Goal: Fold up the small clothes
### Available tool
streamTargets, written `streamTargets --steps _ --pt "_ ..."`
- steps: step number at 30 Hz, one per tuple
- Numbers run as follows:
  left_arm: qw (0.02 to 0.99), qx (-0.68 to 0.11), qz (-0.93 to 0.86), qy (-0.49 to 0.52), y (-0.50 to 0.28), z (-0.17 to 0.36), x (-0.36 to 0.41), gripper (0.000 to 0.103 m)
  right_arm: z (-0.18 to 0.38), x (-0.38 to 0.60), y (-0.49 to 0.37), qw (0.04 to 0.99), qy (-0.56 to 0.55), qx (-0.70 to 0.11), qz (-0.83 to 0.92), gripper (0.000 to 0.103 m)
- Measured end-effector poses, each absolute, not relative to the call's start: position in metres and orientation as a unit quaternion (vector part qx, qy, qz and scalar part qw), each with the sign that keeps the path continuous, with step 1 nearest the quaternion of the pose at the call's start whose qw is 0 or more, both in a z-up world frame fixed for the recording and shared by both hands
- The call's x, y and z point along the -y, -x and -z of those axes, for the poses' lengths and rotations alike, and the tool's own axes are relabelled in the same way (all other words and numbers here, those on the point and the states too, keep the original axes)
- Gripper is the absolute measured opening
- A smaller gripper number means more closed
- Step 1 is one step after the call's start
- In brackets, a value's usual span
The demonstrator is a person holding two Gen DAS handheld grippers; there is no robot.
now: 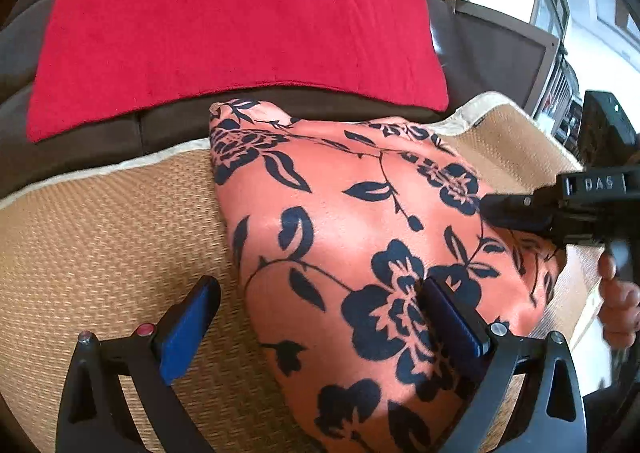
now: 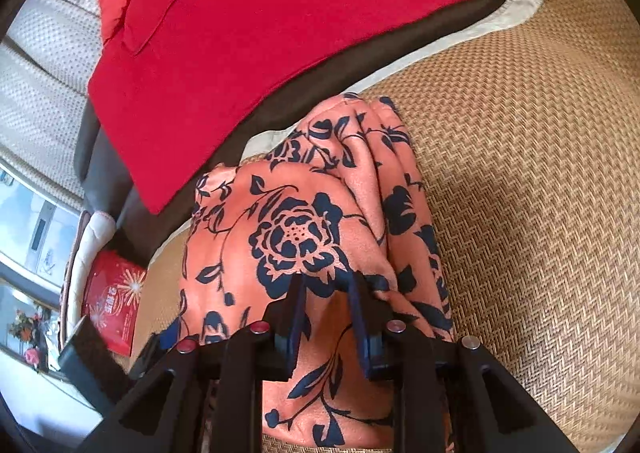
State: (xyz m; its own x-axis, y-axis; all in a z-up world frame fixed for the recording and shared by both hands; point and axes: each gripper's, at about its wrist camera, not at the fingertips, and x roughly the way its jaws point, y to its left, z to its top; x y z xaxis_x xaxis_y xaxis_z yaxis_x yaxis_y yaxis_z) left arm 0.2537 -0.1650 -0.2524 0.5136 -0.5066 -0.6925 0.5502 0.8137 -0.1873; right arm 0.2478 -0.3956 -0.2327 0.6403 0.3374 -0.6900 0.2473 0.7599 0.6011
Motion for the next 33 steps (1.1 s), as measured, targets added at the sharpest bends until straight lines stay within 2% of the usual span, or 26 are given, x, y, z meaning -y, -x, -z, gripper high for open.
streamTargets --steps 5,10,12,13,14,33 --pt "0.869 -0.389 0.307 -0.005 -0.26 0.244 0.16 0.101 0.225 0.408 -0.242 0.841 -0.346 -0.413 -0.045 0.026" --pt "0.87 -0.377 0.316 0.027 -0.264 0.231 0.151 0.101 0.207 0.435 -0.226 0.86 -0.361 -0.358 -0.039 0.028" --pt "0.87 -0.378 0.315 0.034 -0.266 0.229 0.149 0.101 0.205 0.447 -0.218 0.863 -0.372 -0.34 -0.025 0.044" --pt "0.87 -0.379 0.314 0.036 -0.267 0.228 0.148 0.101 0.202 0.451 -0.214 0.865 -0.375 -0.333 -0.014 0.068" --pt "0.87 -0.381 0.312 0.037 -0.267 0.228 0.148 0.101 0.201 0.455 -0.211 0.867 -0.379 -0.324 -0.003 0.078" --pt "0.865 -0.408 0.292 0.029 -0.292 0.247 0.163 0.101 0.237 0.466 -0.24 0.83 -0.404 -0.384 -0.023 0.078"
